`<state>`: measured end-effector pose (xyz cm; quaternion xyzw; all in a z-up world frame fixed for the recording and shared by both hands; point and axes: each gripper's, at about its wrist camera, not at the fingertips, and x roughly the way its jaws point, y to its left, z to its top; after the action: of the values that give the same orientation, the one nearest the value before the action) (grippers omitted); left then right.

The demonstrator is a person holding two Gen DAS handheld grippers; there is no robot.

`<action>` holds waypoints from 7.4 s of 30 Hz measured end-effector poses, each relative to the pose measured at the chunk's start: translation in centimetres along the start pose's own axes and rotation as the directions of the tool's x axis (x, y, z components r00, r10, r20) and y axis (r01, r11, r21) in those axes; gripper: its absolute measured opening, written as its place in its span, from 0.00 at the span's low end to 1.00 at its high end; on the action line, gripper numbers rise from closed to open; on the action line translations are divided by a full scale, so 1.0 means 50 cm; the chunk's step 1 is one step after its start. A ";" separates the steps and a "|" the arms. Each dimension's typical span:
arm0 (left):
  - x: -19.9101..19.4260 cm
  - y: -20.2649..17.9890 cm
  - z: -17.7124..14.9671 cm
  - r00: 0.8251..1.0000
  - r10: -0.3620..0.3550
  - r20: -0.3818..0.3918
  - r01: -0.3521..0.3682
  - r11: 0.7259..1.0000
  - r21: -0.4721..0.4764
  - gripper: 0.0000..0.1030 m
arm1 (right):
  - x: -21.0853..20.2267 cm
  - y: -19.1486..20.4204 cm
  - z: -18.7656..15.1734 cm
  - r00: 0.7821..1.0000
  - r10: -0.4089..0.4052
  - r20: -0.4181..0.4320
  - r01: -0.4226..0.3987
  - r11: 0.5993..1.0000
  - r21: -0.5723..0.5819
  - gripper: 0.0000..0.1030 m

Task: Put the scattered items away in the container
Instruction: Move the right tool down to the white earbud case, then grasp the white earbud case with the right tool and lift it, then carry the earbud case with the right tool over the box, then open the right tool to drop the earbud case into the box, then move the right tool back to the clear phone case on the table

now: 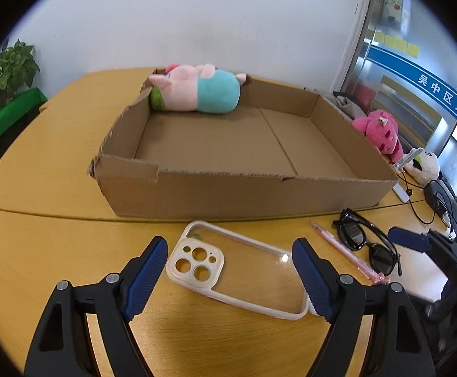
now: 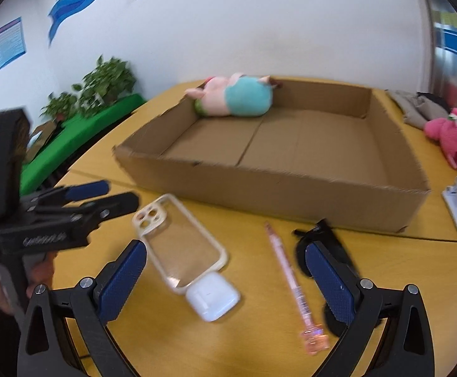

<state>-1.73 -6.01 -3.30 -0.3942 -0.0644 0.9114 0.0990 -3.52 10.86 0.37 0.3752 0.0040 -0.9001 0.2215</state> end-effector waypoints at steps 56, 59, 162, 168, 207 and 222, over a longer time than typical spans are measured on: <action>0.051 -0.204 -0.152 0.893 -0.196 -0.404 0.317 0.913 0.256 0.19 | 0.040 0.091 -0.177 0.987 0.029 -0.156 -0.070 0.963 -0.259 0.45; 0.051 -0.208 -0.153 0.892 -0.196 -0.407 0.317 0.913 0.257 0.19 | 0.038 0.091 -0.178 0.987 0.034 -0.154 -0.072 0.966 -0.248 0.45; 0.389 0.145 0.427 0.889 -0.113 -0.443 0.131 0.991 0.009 0.19 | 0.529 -0.016 0.444 0.917 0.250 -0.312 -0.333 0.909 -0.252 0.45; 0.415 0.151 0.412 0.882 -0.074 -0.466 0.078 0.997 -0.011 0.19 | 0.557 -0.027 0.430 0.911 0.261 -0.318 -0.341 0.912 -0.227 0.45; 0.049 0.088 0.357 0.995 0.103 0.009 -0.104 0.994 0.025 0.62 | 0.160 -0.039 0.375 0.996 0.086 -0.036 -0.092 0.978 -0.185 1.00; -0.091 -0.040 0.140 0.983 0.106 0.146 -0.111 0.994 0.022 0.77 | 0.005 0.014 0.198 0.986 -0.147 0.079 0.157 0.977 -0.143 1.00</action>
<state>-3.54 -5.37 5.08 -0.3283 -0.0362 0.9425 0.0501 -10.06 8.40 7.40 0.3256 0.0922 -0.9238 0.1793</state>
